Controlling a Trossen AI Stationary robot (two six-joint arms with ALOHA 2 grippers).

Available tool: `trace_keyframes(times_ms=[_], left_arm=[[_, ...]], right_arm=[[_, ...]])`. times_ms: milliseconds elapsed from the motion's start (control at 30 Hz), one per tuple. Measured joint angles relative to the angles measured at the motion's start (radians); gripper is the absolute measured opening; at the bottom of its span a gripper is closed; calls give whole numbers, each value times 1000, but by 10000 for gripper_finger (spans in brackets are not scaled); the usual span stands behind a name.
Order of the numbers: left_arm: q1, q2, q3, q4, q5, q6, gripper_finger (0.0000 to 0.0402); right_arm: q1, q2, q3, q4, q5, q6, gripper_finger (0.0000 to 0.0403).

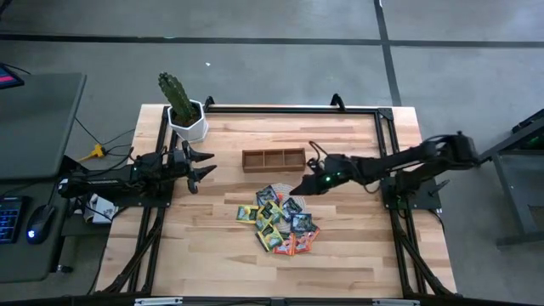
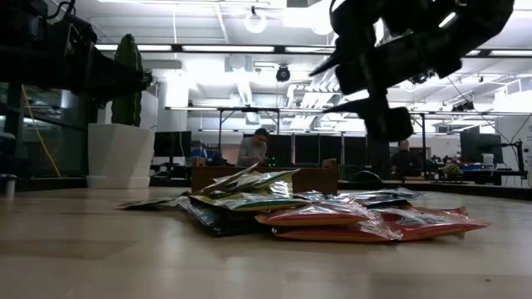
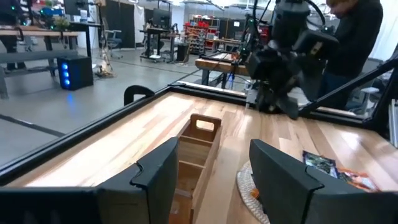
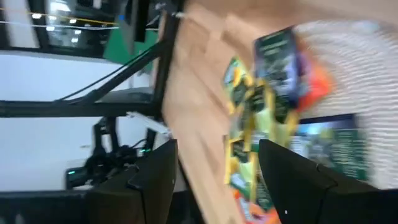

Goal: Pick & Place Tea
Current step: Put the yellow tea bag into the left section of the wooden organizer

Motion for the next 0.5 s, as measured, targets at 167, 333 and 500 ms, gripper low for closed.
trace_keyframes(times_ms=[167, 333, 500], left_arm=[[0, 0, 0, 0, 0, -2, 193], [0, 0, 0, -1, 8, -2, 193], [0, 0, 0, -3, 21, 3, 193]], right_arm=[[50, 100, 22, 165, 5, 64, 220], [81, 181, 173, -18, -23, 8, 220], [86, 258, 401, -390, -19, -113, 220]])
